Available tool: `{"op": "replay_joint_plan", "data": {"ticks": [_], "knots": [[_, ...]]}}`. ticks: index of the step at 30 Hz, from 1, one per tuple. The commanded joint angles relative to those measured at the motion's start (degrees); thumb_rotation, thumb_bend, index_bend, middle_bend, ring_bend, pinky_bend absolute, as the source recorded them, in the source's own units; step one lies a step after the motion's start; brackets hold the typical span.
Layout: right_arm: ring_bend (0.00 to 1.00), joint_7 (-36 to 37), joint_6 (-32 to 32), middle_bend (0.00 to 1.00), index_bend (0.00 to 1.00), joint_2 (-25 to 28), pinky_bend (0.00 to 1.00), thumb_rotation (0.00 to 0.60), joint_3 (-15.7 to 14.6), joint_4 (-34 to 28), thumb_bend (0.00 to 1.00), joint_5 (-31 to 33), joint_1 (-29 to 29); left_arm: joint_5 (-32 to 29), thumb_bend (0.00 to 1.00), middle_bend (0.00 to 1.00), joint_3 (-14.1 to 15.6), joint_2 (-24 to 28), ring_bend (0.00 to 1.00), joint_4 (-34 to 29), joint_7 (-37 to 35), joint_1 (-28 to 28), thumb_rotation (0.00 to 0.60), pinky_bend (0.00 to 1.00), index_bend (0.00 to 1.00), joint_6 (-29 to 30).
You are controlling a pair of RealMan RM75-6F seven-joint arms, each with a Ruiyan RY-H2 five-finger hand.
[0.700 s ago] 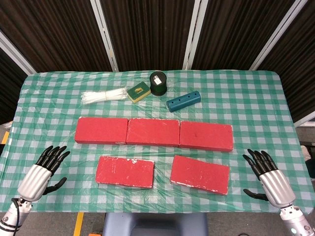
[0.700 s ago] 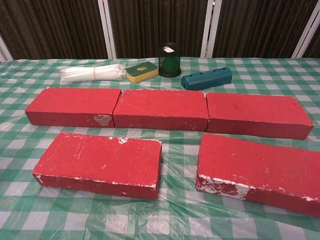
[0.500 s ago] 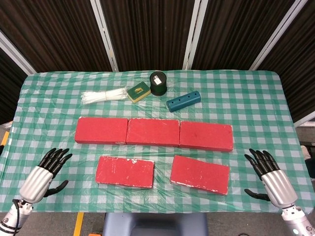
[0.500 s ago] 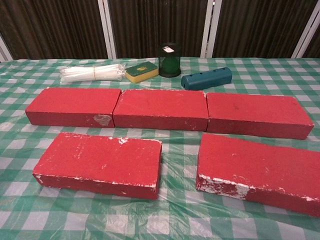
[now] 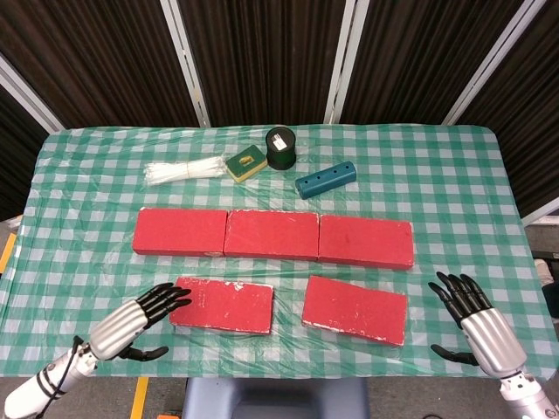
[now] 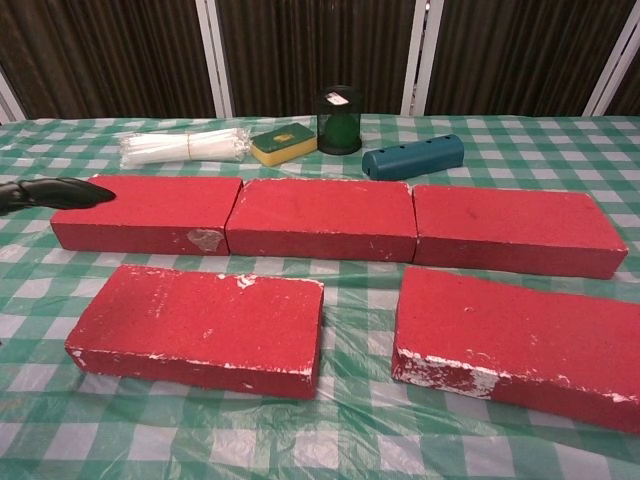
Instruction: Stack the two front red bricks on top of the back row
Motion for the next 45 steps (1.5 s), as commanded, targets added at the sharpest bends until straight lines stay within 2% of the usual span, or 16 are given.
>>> {"op": "replay_joint_plan", "data": {"ticks": [1, 7, 11, 23, 28, 45], "knots": [[0.0, -0.17, -0.51, 0.0, 0.0, 0.11, 0.0, 0.6, -0.19, -0.26, 0.09, 0.01, 0.11, -0.78, 0.27, 0.0, -0.25, -1.11, 0.0, -0.5, -4.76, -5.05, 0.6, 0.0, 0.0, -5.34], [0.0, -0.5, -0.72, 0.0, 0.0, 0.2, 0.0, 0.6, -0.1, -0.52, 0.09, 0.4, 0.02, -1.59, 0.26, 0.0, -0.74, -3.83, 0.0, 0.97, -5.65, -7.87, 0.6, 0.0, 0.0, -7.5], [0.0, -0.75, -1.09, 0.0, 0.0, 0.14, 0.0, 0.6, -0.06, -0.65, 0.09, 0.52, 0.11, -3.15, 0.25, 0.0, -0.35, -4.98, 0.0, 0.94, -6.3, -10.08, 0.6, 0.0, 0.0, -11.62], [0.0, -1.53, -2.76, 0.0, 0.0, 0.46, 0.0, 0.6, -0.08, -1.53, 0.09, 1.33, 0.46, -7.52, 0.25, 0.0, -1.58, -10.26, 0.0, 4.62, -0.79, -12.97, 0.6, 0.0, 0.0, -17.44], [0.0, -1.66, -2.84, 0.0, 0.0, 0.37, 0.0, 0.6, 0.25, -1.59, 0.09, 1.89, 0.43, -8.85, 0.25, 0.0, -1.05, -11.59, 0.0, 6.12, -1.56, -14.56, 0.6, 0.0, 0.0, -20.41], [0.0, -3.81, -4.42, 0.0, 0.0, -0.13, 0.0, 0.6, 0.62, -2.21, 0.09, 3.15, 0.61, -10.42, 0.25, 0.0, 0.92, -12.31, 0.0, 10.1, -4.53, -17.42, 0.6, 0.0, 0.0, -21.96]]}}
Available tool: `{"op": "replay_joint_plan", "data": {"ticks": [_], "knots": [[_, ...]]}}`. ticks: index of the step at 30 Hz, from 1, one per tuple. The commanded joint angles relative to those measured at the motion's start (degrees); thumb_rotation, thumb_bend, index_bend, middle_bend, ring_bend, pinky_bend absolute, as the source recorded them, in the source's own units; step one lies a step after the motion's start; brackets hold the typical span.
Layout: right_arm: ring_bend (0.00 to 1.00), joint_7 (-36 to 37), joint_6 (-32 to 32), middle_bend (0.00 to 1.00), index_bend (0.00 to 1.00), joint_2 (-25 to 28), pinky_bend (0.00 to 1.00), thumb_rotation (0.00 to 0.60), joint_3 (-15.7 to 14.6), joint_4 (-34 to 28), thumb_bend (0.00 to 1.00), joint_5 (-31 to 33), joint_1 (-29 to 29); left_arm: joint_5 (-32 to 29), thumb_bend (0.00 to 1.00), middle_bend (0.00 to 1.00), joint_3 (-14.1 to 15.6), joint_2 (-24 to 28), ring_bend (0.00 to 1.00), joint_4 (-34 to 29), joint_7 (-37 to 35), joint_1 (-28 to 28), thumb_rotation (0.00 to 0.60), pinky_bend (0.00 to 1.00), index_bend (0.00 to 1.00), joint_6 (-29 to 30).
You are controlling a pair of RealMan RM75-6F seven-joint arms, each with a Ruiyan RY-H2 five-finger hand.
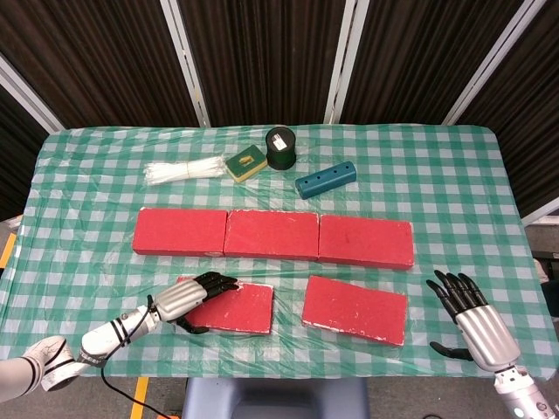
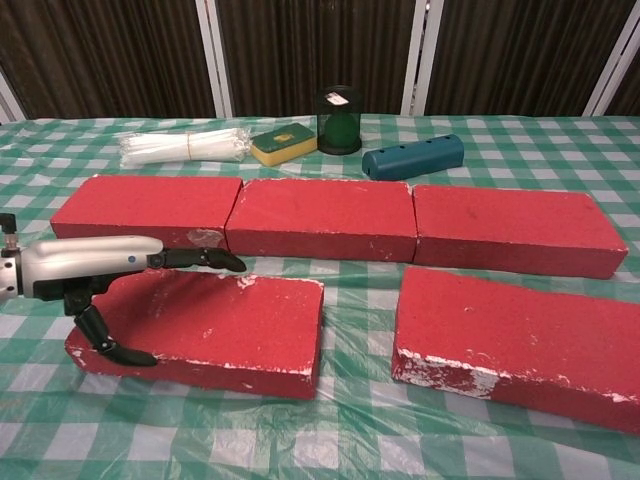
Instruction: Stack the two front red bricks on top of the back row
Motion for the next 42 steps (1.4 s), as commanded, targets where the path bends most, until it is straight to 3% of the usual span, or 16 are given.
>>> {"op": "replay_joint_plan", "data": {"ticks": [1, 19, 23, 26, 31, 37, 42], "knots": [[0.0, -0.06, 0.1, 0.0, 0.0, 0.02, 0.0, 0.6, 0.01, -0.05, 0.09, -0.01, -0.06, -0.53, 0.25, 0.0, 0.3, 0.33, 0.0, -0.07, 0.0, -0.43, 0.6, 0.0, 0.0, -0.63], [0.0, 0.52, 0.52, 0.0, 0.0, 0.58, 0.0, 0.6, -0.34, -0.21, 0.09, -0.51, -0.28, -2.02, 0.24, 0.0, 1.82, -0.03, 0.0, 0.34, 0.44, -1.2, 0.6, 0.03, 0.0, -2.1], [0.0, 0.77, 0.73, 0.0, 0.0, 0.74, 0.0, 0.6, -0.38, -0.23, 0.09, -0.61, -0.37, -2.52, 0.24, 0.0, 1.66, -0.34, 0.08, 0.59, 1.69, -1.24, 0.6, 0.14, 0.0, -2.31], [0.0, 0.94, 0.4, 0.0, 0.0, 1.0, 0.0, 0.6, -0.65, -0.27, 0.09, -0.9, -0.24, -2.87, 0.24, 0.0, 1.46, -0.71, 0.19, 0.89, 3.27, -1.04, 0.6, 0.33, 0.0, -2.24], [0.0, 1.33, 0.61, 0.0, 0.0, 1.22, 0.0, 0.6, -0.78, -0.31, 0.09, -1.16, -0.28, -3.54, 0.25, 0.0, 0.82, -0.32, 0.28, 0.37, 4.58, -0.32, 0.6, 0.49, 0.0, -0.56], [0.0, 1.9, 1.04, 0.0, 0.0, 1.52, 0.0, 0.6, -1.0, -0.36, 0.09, -1.63, -0.41, -3.43, 0.25, 0.0, -0.29, 2.89, 0.33, -3.58, 6.89, 0.23, 0.6, 0.56, 0.0, 3.06], [0.0, 2.18, 0.76, 0.0, 0.0, 1.72, 0.0, 0.6, -0.94, -0.35, 0.09, -1.4, -0.3, -4.7, 0.25, 0.0, -3.29, 7.13, 0.34, -8.64, 10.34, -0.42, 0.6, 0.58, 0.0, 4.93]]}}
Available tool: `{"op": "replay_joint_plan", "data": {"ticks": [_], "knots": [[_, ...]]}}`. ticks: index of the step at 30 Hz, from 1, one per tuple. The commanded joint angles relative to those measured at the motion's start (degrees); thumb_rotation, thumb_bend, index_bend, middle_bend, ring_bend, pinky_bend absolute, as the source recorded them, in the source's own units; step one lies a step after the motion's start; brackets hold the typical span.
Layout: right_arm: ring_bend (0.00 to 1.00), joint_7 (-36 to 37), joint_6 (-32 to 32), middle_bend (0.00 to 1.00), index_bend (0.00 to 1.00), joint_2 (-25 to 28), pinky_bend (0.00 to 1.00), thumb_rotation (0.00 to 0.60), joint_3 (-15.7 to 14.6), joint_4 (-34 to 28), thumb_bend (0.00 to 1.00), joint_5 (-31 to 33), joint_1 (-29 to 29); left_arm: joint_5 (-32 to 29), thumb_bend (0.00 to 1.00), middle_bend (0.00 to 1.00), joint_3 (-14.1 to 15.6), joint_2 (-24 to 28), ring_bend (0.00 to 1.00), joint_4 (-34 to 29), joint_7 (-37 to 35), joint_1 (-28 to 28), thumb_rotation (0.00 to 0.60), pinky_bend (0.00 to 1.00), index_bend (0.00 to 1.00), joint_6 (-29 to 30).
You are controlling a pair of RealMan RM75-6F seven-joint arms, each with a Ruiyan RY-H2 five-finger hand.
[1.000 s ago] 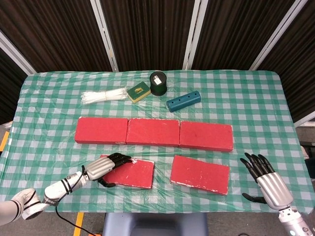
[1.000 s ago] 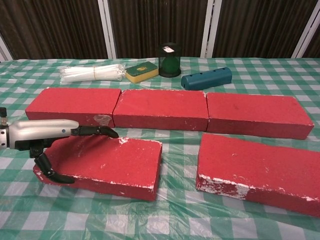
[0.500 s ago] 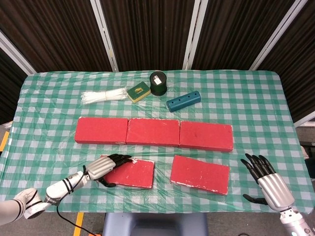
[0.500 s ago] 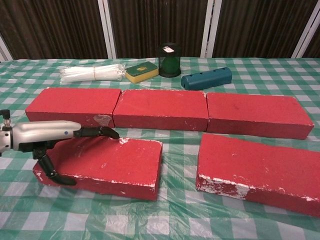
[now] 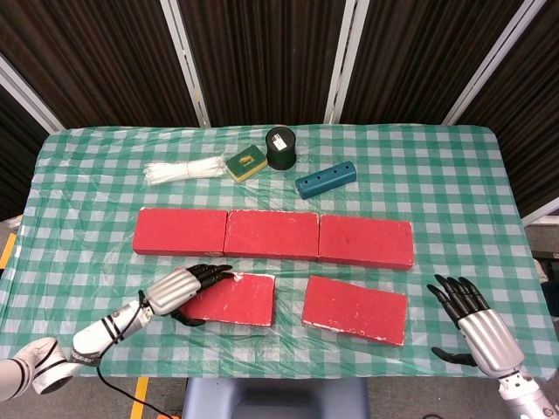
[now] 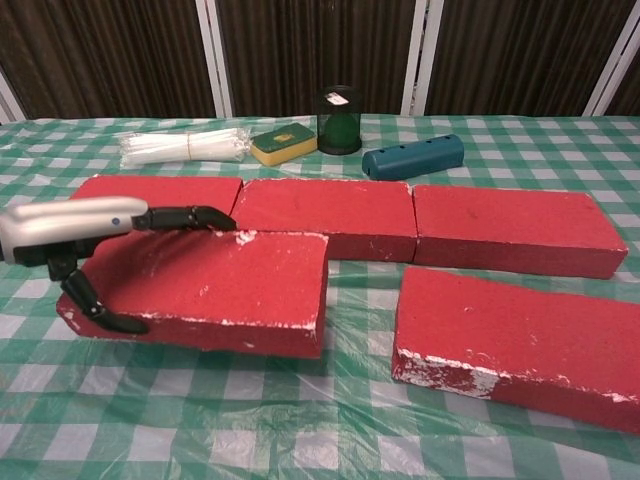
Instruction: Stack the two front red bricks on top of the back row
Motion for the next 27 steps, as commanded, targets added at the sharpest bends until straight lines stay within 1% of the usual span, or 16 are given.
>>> {"op": "replay_joint_plan", "data": {"ticks": [1, 4, 7, 9, 12, 14, 19, 23, 27], "knots": [[0.0, 0.03, -0.2, 0.0, 0.0, 0.06, 0.0, 0.6, 0.13, -0.05, 0.09, 0.3, 0.07, -1.75, 0.25, 0.0, -2.85, 2.91, 0.34, -3.09, 2.01, -0.94, 0.6, 0.58, 0.0, 0.37], [0.0, -0.21, -0.43, 0.0, 0.0, 0.01, 0.0, 0.6, 0.44, -0.08, 0.09, 0.9, 0.09, -4.27, 0.25, 0.0, -5.8, 4.6, 0.34, -4.26, 0.55, -3.59, 0.6, 0.58, 0.0, -2.7], [0.0, -0.85, -0.92, 0.0, 0.0, -0.26, 0.0, 0.6, 0.69, -0.17, 0.09, 1.46, 0.17, -6.02, 0.25, 0.0, -7.97, 5.16, 0.34, -3.27, 0.27, -6.69, 0.6, 0.57, 0.0, -7.06], [0.0, -1.56, -1.47, 0.0, 0.0, -0.53, 0.0, 0.6, 0.9, -0.36, 0.09, 2.0, 0.26, -7.76, 0.25, 0.0, -9.76, 4.41, 0.34, -1.47, 0.85, -8.84, 0.6, 0.57, 0.0, -10.27], [0.0, -2.7, -2.3, 0.0, 0.0, -1.0, 0.0, 0.6, 1.24, -0.54, 0.09, 2.82, 0.41, -9.87, 0.25, 0.0, -11.43, 3.04, 0.34, 1.51, -0.26, -11.44, 0.6, 0.57, 0.0, -14.55], [0.0, -3.42, -2.81, 0.0, 0.0, -1.27, 0.0, 0.6, 1.6, -0.67, 0.09, 3.63, 0.49, -10.92, 0.25, 0.0, -12.19, 1.59, 0.34, 4.67, -1.7, -13.09, 0.6, 0.57, 0.0, -17.2], [0.0, -4.63, -3.74, 0.0, 0.0, -1.77, 0.0, 0.6, 2.69, -1.0, 0.09, 5.89, 0.62, -11.98, 0.25, 0.0, -12.95, -1.5, 0.34, 11.2, -8.08, -15.47, 0.6, 0.57, 0.0, -20.54], [0.0, -5.0, -4.57, 0.0, 0.0, -1.96, 0.0, 0.6, 3.28, -0.92, 0.09, 7.2, 0.88, -11.01, 0.25, 0.0, -12.22, -3.91, 0.34, 15.75, -11.26, -16.71, 0.6, 0.57, 0.0, -21.45], [0.0, -4.62, -5.12, 0.0, 0.0, -1.81, 0.0, 0.6, 3.22, -0.91, 0.09, 7.36, 1.1, -10.29, 0.25, 0.0, -11.21, -5.42, 0.34, 18.34, -13.8, -16.73, 0.6, 0.56, 0.0, -21.03]]}}
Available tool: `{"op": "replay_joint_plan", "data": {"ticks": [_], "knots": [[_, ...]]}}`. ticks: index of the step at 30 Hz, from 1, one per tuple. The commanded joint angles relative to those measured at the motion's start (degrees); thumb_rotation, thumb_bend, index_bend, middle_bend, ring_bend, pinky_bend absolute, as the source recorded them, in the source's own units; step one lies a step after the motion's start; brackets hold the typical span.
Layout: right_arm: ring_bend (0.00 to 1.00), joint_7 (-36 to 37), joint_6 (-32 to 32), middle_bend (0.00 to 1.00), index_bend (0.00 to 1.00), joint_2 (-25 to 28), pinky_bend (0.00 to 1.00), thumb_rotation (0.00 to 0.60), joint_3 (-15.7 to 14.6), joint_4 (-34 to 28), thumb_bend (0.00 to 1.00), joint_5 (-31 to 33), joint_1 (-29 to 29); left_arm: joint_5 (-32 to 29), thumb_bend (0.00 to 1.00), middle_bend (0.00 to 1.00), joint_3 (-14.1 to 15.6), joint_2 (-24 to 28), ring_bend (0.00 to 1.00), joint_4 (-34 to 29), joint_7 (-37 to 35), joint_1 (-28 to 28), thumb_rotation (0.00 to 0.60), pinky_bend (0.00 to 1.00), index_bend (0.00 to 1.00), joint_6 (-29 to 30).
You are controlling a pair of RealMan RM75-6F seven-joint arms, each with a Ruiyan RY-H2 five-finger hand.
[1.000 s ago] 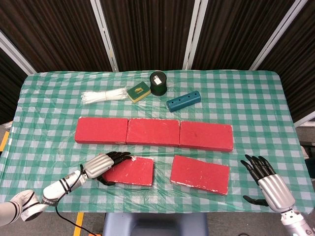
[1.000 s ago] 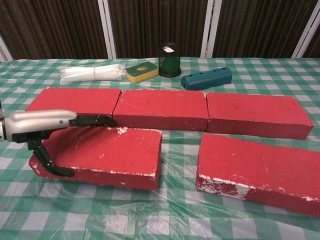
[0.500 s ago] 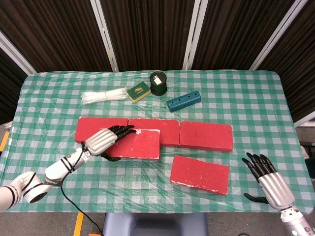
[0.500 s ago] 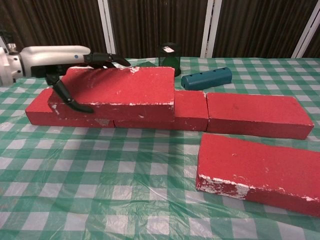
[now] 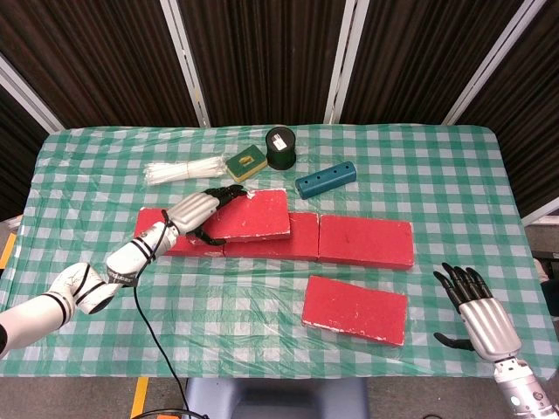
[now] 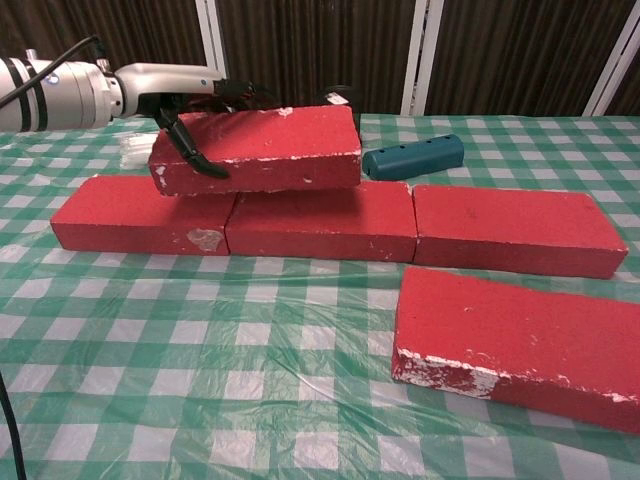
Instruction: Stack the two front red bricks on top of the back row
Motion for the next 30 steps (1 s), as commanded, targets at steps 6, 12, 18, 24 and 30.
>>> {"op": "replay_joint_plan", "data": {"ticks": [6, 12, 18, 24, 30], "knots": [[0.0, 0.37, 0.26, 0.0, 0.0, 0.17, 0.0, 0.6, -0.01, 0.03, 0.09, -0.01, -0.07, 2.21, 0.25, 0.0, 2.47, -2.19, 0.34, 3.67, -4.98, -0.36, 0.6, 0.53, 0.0, 1.26], [0.0, 0.18, 0.32, 0.0, 0.0, 0.19, 0.0, 0.6, -0.36, -0.14, 0.09, -0.54, -0.12, 3.19, 0.25, 0.0, 3.77, -2.41, 0.33, 4.19, -5.51, -0.27, 0.6, 0.45, 0.0, 1.97], [0.0, 0.04, 0.88, 0.0, 0.0, 0.22, 0.0, 0.6, -0.74, -0.47, 0.09, -1.18, -0.45, 3.19, 0.25, 0.0, 4.49, -3.07, 0.33, 5.99, -6.54, -0.31, 0.6, 0.28, 0.0, 1.83], [0.0, 0.5, 2.44, 0.0, 0.0, 0.88, 0.0, 0.6, 0.15, -1.21, 0.09, 0.2, -1.27, 4.32, 0.26, 0.0, 6.26, -3.23, 0.33, 7.87, -8.77, -0.47, 0.6, 0.21, 0.0, 1.89], [0.0, 0.49, 3.28, 0.0, 0.0, 0.96, 0.0, 0.6, 0.34, -1.41, 0.09, 0.26, -1.76, 5.5, 0.26, 0.0, 7.75, -4.47, 0.33, 10.75, -11.91, -0.79, 0.6, 0.16, 0.0, 2.45]]}}
